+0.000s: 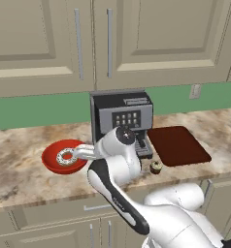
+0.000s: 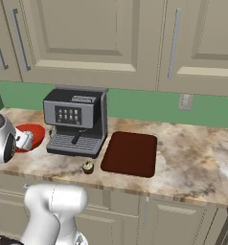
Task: Place the bowl with donut and the cupcake onto the tray.
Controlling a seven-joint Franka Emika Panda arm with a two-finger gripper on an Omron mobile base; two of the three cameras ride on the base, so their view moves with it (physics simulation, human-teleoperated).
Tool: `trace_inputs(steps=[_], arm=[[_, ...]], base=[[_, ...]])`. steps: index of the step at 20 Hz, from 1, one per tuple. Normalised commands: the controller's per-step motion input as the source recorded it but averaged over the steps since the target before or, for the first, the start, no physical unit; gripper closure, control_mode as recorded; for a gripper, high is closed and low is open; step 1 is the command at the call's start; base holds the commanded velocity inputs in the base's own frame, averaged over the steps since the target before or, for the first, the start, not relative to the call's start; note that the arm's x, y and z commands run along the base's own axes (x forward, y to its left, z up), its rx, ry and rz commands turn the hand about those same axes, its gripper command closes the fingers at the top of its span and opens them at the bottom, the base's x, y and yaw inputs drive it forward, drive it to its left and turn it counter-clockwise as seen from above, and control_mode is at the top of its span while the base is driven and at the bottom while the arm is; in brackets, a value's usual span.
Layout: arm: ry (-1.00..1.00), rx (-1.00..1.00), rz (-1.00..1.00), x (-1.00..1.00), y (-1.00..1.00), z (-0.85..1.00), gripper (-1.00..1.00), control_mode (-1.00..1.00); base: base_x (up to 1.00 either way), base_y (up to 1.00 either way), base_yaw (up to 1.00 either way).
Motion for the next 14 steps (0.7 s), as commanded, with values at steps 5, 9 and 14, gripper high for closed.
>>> trace_inputs(steps=[5,9,14], arm=[[0.05,-0.02,-0.08,0.47,0.06,-0.17,-1.00,-1.00],[0.13,0.00,-0.03,0.44,0.00,-0.04,-1.00,-1.00],[0.01,0.00,0.00,0.01,0.00,0.00,-1.00,-1.00]], base=[[0.00,0.00,0.00],[0.00,0.00,0.00],[0.00,0.00,0.00]])
